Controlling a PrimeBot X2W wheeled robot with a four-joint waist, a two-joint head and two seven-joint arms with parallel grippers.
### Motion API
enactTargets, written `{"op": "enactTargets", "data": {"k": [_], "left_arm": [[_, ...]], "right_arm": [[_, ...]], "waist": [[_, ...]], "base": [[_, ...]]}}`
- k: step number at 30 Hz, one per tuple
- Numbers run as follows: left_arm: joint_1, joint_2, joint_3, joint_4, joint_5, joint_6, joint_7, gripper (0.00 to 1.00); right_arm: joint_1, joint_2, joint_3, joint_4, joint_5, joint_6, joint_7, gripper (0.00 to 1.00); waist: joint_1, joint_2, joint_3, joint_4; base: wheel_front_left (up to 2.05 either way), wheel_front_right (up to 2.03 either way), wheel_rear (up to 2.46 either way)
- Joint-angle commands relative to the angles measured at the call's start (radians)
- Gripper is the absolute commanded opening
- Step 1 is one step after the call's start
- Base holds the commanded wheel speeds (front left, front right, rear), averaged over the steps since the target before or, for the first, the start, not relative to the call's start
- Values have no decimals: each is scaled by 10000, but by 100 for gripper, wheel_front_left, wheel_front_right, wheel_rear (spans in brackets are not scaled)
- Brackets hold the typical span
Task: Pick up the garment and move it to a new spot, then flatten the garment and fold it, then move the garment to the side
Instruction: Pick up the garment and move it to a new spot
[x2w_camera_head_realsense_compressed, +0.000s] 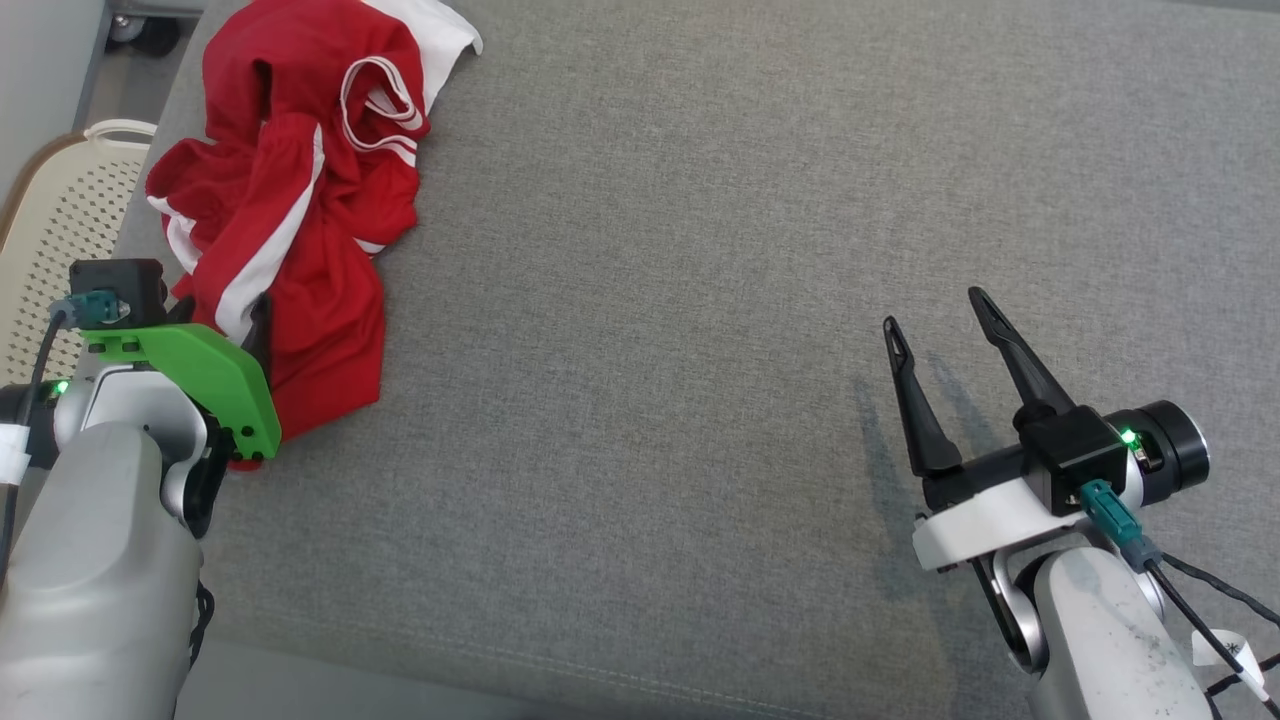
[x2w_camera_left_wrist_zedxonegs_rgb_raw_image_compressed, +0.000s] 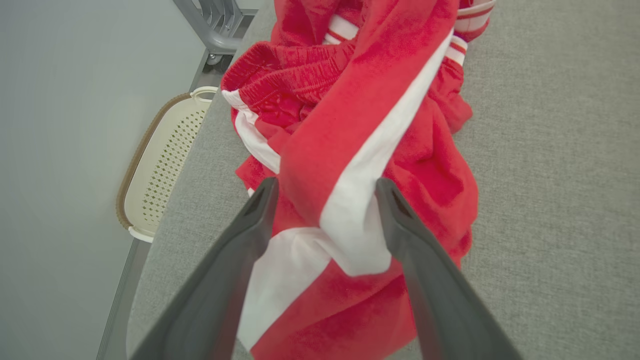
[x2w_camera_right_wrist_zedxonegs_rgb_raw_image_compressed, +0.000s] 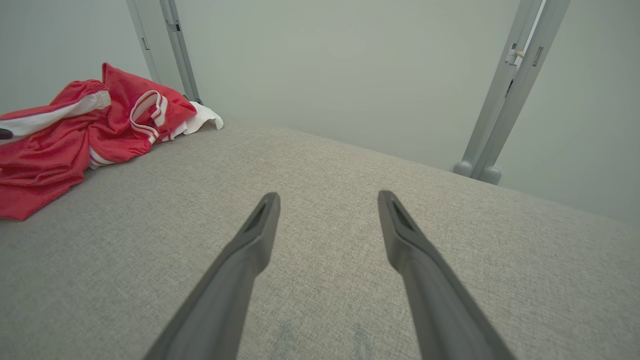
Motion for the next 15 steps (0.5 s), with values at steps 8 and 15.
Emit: {"op": "enactTargets", "data": {"k": [8, 15], "left_arm": [[-575, -22, -463, 1106, -523, -14, -370, 100], [-896, -36, -730, 1798, -847, -15, -1068, 43]], "right_arm": [[-159, -42, 20, -104, -272, 4, -41, 100], [-173, -42, 13, -121, -356, 4, -43, 100]], "waist": [[-1, -1, 296, -168], [-1, -1, 366, -249]], "base": [[0, 0, 0], [0, 0, 0]]}}
